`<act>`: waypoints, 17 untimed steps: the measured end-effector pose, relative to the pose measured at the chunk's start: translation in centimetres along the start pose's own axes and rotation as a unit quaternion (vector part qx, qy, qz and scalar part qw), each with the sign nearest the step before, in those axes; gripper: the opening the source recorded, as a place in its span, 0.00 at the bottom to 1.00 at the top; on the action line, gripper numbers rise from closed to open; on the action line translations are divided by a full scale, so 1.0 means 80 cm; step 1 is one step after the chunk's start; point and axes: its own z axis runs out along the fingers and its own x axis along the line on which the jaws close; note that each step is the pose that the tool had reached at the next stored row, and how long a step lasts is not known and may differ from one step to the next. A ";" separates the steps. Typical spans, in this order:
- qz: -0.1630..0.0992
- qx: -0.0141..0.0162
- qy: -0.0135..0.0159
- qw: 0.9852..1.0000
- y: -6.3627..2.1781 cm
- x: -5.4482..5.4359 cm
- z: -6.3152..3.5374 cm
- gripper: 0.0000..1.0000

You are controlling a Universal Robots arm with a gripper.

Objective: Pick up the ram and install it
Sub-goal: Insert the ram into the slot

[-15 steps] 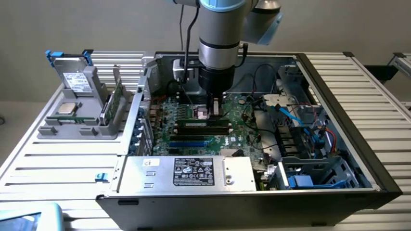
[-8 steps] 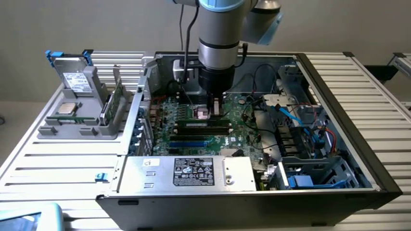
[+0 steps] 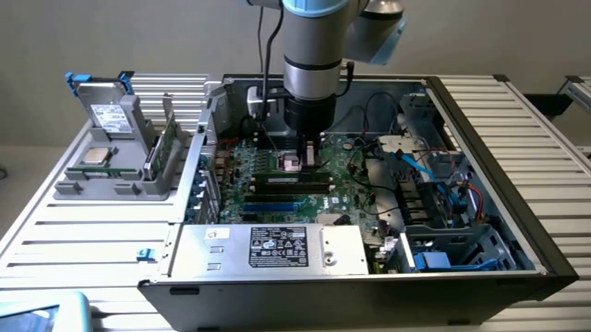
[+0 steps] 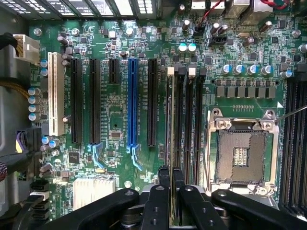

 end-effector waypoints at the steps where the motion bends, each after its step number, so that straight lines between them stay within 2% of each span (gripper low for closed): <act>1: 0.000 0.000 0.001 1.000 0.000 0.000 0.000 0.14; 17: 0.000 0.001 0.001 1.000 0.001 -0.001 0.004 0.14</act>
